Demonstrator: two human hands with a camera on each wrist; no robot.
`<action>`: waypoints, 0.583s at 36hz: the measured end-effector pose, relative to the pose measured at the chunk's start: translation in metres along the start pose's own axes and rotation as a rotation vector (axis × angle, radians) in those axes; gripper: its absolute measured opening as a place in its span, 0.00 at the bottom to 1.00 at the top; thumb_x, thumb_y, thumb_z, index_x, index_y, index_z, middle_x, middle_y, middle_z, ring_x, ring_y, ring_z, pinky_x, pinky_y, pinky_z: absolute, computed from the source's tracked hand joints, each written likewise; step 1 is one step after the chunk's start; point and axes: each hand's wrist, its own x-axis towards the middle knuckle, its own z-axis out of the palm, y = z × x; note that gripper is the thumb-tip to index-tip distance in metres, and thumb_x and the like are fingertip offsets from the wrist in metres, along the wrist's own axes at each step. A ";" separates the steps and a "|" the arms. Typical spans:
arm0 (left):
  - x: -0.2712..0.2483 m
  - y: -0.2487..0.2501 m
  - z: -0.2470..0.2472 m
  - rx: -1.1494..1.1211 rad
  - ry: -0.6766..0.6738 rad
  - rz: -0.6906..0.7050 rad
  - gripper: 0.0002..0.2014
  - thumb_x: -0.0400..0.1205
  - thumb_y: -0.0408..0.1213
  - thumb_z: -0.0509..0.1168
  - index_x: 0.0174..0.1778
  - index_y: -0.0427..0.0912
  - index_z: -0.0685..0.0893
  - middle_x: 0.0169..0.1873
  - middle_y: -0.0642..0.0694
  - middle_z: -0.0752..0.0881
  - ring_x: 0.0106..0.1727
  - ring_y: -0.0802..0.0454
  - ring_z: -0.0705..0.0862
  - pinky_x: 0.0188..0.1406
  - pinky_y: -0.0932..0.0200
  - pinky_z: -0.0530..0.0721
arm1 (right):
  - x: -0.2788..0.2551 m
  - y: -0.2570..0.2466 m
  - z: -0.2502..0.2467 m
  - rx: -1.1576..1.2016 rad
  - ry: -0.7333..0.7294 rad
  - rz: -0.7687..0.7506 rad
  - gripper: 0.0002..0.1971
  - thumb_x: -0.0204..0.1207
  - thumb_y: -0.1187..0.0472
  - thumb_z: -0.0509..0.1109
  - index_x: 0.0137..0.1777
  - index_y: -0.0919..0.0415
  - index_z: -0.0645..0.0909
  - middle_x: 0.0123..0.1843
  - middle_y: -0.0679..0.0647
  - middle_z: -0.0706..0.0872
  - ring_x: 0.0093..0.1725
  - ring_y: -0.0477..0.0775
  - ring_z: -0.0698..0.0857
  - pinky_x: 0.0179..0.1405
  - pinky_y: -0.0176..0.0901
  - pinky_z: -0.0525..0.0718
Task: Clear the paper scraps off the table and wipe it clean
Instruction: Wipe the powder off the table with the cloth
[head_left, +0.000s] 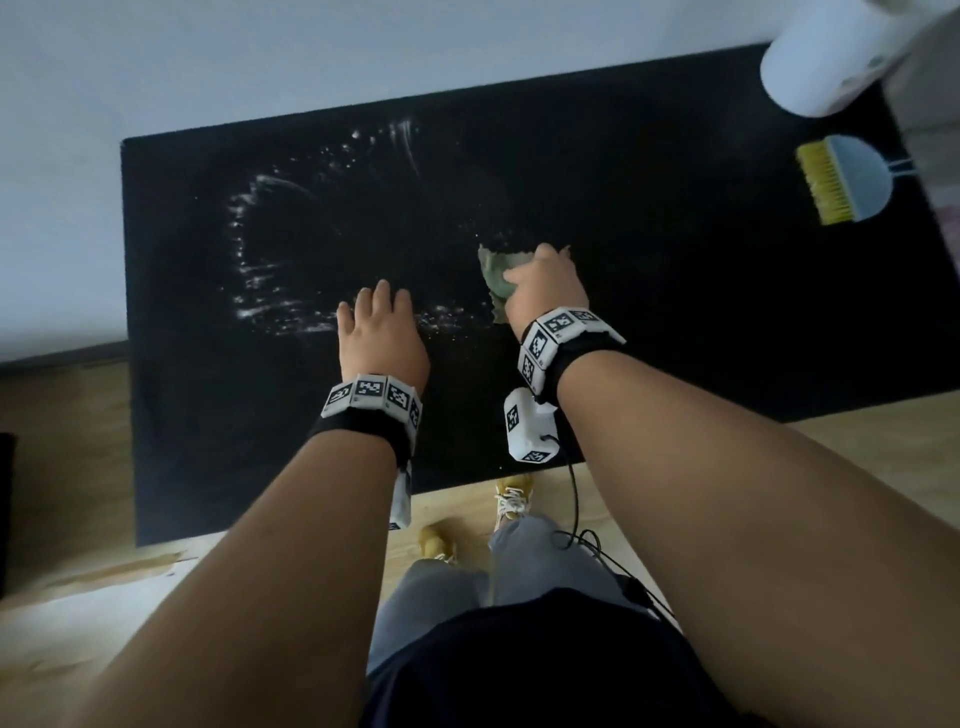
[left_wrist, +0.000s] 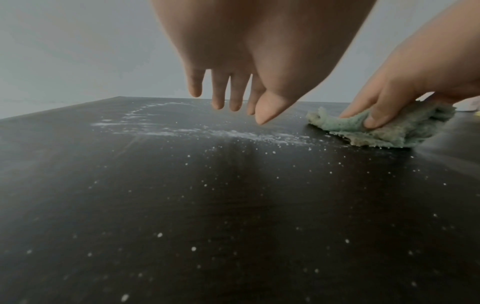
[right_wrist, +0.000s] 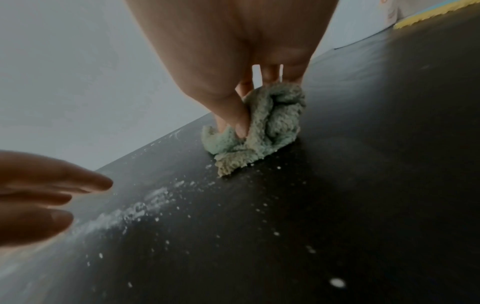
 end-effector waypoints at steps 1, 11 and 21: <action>-0.001 -0.002 0.000 -0.005 0.005 0.001 0.27 0.84 0.33 0.56 0.81 0.42 0.63 0.82 0.42 0.60 0.83 0.42 0.57 0.82 0.41 0.53 | -0.001 -0.001 -0.002 0.007 -0.053 -0.003 0.22 0.80 0.58 0.69 0.72 0.62 0.73 0.82 0.61 0.63 0.73 0.62 0.74 0.59 0.49 0.78; -0.019 -0.012 -0.004 -0.039 -0.022 0.097 0.27 0.84 0.33 0.54 0.82 0.42 0.62 0.83 0.41 0.58 0.84 0.42 0.55 0.83 0.42 0.51 | -0.060 0.009 0.022 0.083 -0.092 -0.029 0.39 0.79 0.58 0.70 0.85 0.58 0.52 0.77 0.60 0.69 0.73 0.60 0.73 0.71 0.51 0.73; -0.027 -0.007 -0.005 -0.031 -0.018 0.194 0.27 0.85 0.34 0.53 0.82 0.42 0.61 0.84 0.41 0.57 0.84 0.42 0.54 0.83 0.42 0.50 | -0.080 0.036 0.011 -0.021 0.109 -0.008 0.16 0.79 0.63 0.65 0.63 0.49 0.85 0.70 0.56 0.75 0.68 0.61 0.75 0.68 0.55 0.77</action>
